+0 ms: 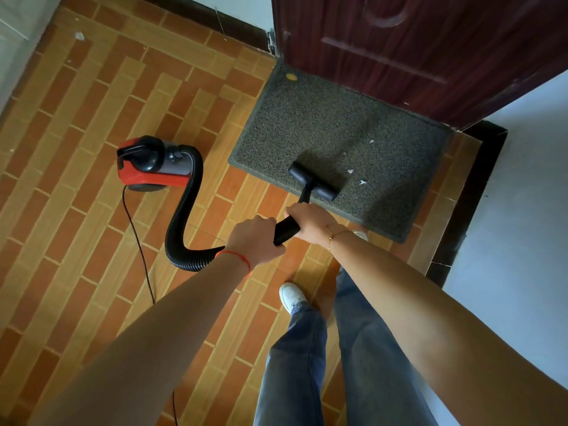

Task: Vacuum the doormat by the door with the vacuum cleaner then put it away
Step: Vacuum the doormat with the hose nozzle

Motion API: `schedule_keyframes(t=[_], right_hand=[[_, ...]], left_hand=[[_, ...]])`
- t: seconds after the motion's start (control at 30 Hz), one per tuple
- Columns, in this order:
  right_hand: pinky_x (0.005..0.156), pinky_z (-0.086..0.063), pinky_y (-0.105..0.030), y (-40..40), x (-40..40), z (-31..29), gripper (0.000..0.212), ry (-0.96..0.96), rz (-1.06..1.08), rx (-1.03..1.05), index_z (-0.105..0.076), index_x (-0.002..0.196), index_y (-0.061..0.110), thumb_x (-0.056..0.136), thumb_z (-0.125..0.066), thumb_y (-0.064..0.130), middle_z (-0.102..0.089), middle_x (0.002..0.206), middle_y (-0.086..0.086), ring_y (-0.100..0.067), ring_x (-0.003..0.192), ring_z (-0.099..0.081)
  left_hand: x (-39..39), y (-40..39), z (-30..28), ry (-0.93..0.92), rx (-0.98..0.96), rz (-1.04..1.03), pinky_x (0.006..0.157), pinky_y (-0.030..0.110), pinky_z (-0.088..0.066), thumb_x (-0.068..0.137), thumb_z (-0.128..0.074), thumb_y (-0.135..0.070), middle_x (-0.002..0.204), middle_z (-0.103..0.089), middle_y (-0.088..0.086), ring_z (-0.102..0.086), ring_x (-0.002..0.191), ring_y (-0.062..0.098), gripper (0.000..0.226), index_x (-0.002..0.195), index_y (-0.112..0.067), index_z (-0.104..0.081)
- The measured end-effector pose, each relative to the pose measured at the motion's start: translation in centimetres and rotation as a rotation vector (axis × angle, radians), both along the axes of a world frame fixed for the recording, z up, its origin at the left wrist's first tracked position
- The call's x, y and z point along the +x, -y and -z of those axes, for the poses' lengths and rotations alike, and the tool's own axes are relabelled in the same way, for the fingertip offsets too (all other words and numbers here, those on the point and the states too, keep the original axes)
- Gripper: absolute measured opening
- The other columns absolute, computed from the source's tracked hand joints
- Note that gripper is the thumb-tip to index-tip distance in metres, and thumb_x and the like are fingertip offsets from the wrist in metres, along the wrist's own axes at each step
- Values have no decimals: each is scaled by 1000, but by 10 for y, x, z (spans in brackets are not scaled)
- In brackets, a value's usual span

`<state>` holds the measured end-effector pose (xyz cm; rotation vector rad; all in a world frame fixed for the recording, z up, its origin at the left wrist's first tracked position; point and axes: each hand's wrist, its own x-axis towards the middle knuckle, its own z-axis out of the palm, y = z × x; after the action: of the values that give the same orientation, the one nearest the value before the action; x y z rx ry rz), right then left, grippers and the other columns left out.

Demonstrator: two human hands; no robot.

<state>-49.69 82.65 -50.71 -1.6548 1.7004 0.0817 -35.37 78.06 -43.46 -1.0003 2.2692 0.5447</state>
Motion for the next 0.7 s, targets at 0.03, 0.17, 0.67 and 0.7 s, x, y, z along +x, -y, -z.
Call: schedule_keyframes(t=[0.03, 0.17, 0.67, 0.7], right_hand=[[45, -26, -23, -2, -1, 1, 12, -2, 0, -3, -43, 83, 15, 90, -53, 17, -59, 88, -5, -19, 65, -52], [56, -37, -29, -6, -13, 4, 10, -8, 19, -24, -44, 85, 15, 90, -53, 16, -61, 95, -7, -26, 79, -64], [60, -34, -29, 10, -153, -1, 1, -44, 45, -6, -51, 91, 12, 91, -51, 12, -61, 102, -6, -27, 87, -64], [61, -35, -30, 13, -163, -1, 2, -42, 34, -4, -52, 92, 12, 91, -51, 12, -61, 102, -6, -28, 88, -64]], left_hand=[[-1, -2, 1, -3, -2, 2, 48, 25, -40, 84, -56, -38, 72, -54, -2, -54, 60, 15, 27, 102, -19, -57], [-13, -4, 3, -18, -9, 13, 49, 25, -38, 84, -56, -37, 71, -51, -3, -52, 60, 16, 27, 103, -17, -56], [-152, 6, 14, -74, -15, -26, 51, 28, -40, 85, -56, -34, 69, -47, -3, -54, 63, 19, 23, 98, -15, -56], [-162, 8, 15, -76, -10, -37, 52, 28, -41, 85, -56, -34, 68, -46, -3, -54, 63, 20, 22, 98, -15, -55]])
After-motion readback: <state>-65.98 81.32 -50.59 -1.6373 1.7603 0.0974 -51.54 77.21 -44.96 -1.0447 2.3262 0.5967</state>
